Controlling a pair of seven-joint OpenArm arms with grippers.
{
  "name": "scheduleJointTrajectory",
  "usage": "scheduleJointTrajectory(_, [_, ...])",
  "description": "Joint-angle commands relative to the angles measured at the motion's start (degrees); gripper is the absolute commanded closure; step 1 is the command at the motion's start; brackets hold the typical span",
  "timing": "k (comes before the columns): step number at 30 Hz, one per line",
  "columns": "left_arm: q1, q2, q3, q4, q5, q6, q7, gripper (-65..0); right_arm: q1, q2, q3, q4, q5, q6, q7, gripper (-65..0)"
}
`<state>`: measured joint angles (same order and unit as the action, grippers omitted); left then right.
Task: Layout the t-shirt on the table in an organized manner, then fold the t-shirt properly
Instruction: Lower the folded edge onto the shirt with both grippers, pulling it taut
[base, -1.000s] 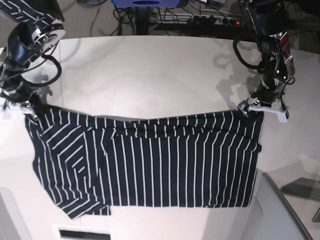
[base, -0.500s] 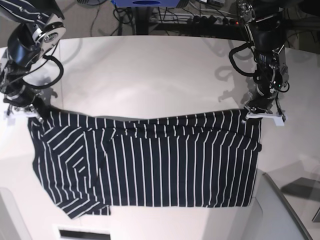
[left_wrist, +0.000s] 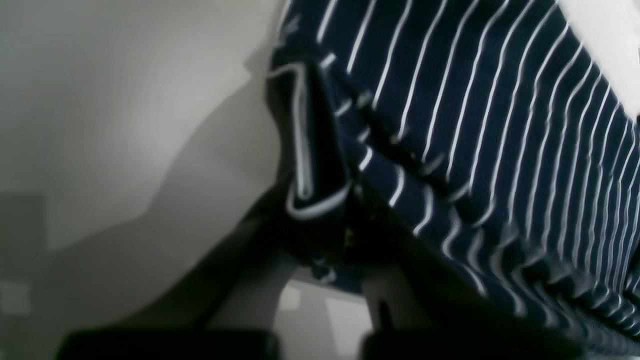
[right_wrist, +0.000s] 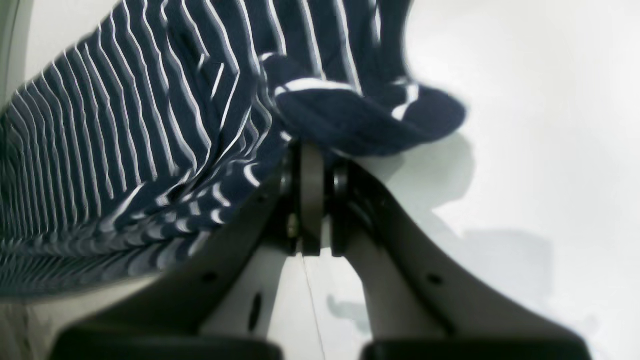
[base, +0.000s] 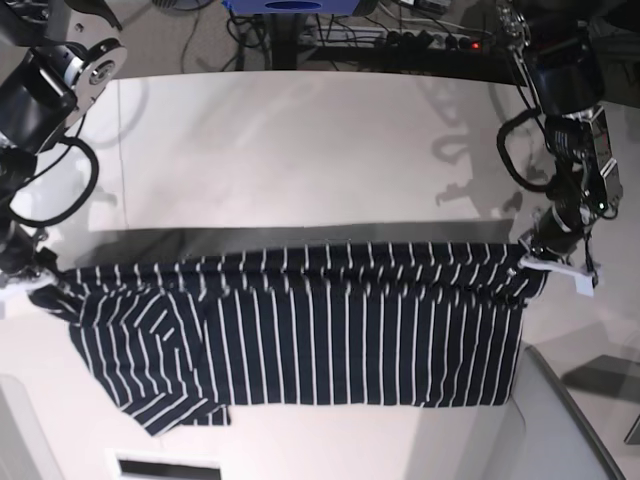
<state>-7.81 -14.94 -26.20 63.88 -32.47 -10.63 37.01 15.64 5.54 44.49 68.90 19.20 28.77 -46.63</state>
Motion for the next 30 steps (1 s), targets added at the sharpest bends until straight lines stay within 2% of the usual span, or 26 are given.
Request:
scheduleJointTrajectory(1, [-1.55,-1.81,-0.22,1.22,-0.19,0.04,-0.66,0.0,1.81,1.18,-0.67,1.82,0.97,-0.42,1.84,-0.2])
scheduleJointTrajectory(7, [-5.68,-3.65,-0.31,1.31,-0.19,0.22,1.89,0.0,4.45,2.59,-2.25,2.44,0.89,-5.43,1.31,-0.2])
scheduleJointTrajectory(10, [-5.94,-3.74,-0.31,1.31,-0.37,2.33,2.24,0.0,4.98,2.77,-2.25,2.70,0.89,-7.81,-0.88,-0.2])
scheduleJointTrajectory(13, [-5.68,-3.65,-0.31,1.31,-0.45,2.41,2.24,0.0,4.80,2.77,-2.25,2.88,0.89,-8.25,-1.68,-0.2])
scheduleJointTrajectory(19, [-1.37,-3.39,-0.31,4.12,-0.45,2.41,2.24,0.0,3.13,2.68,-1.72,2.96,0.80,-8.25,-7.83,-0.2])
scheduleJointTrajectory(27, [8.56,-0.23,-0.22,11.24,-0.28,2.50,2.06,0.0,-3.55,2.33,-1.63,2.88,1.06,-8.25,-7.48,-0.2])
scheduleJointTrajectory(30, [10.76,-0.14,-0.22,11.33,-0.19,2.50,1.97,0.0,-5.48,2.33,-1.63,2.96,1.06,-8.25,-7.39,-0.3])
